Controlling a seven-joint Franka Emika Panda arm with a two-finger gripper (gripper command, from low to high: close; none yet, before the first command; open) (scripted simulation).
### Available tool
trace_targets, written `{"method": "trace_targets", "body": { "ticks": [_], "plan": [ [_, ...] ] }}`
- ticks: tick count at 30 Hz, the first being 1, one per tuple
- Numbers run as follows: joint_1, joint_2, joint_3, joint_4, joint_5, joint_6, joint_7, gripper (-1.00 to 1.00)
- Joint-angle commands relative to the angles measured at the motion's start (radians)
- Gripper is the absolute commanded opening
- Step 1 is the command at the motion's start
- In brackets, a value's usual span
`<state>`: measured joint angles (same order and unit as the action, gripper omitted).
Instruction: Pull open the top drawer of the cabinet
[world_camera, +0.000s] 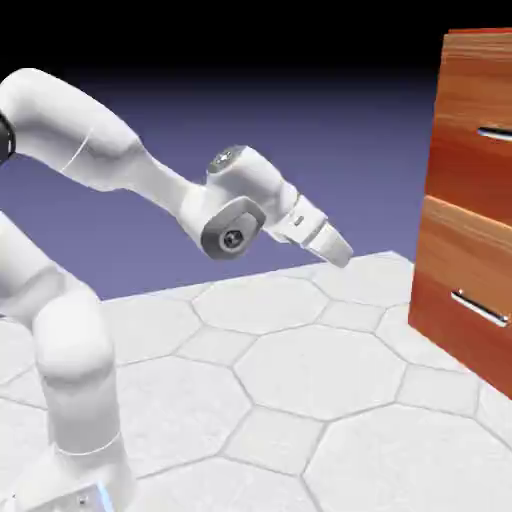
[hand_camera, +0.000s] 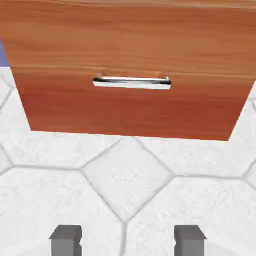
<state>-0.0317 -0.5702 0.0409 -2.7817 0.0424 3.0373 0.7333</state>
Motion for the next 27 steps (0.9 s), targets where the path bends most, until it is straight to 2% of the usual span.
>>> {"method": "trace_targets", "body": {
  "ticks": [1, 27],
  "plan": [
    [-0.036, 0.000, 0.034, 0.023, 0.035, 0.000, -0.006, 0.00],
    [-0.979, -0.005, 0.916, 0.633, 0.951, 0.006, -0.172, 0.00]
  ]
}}
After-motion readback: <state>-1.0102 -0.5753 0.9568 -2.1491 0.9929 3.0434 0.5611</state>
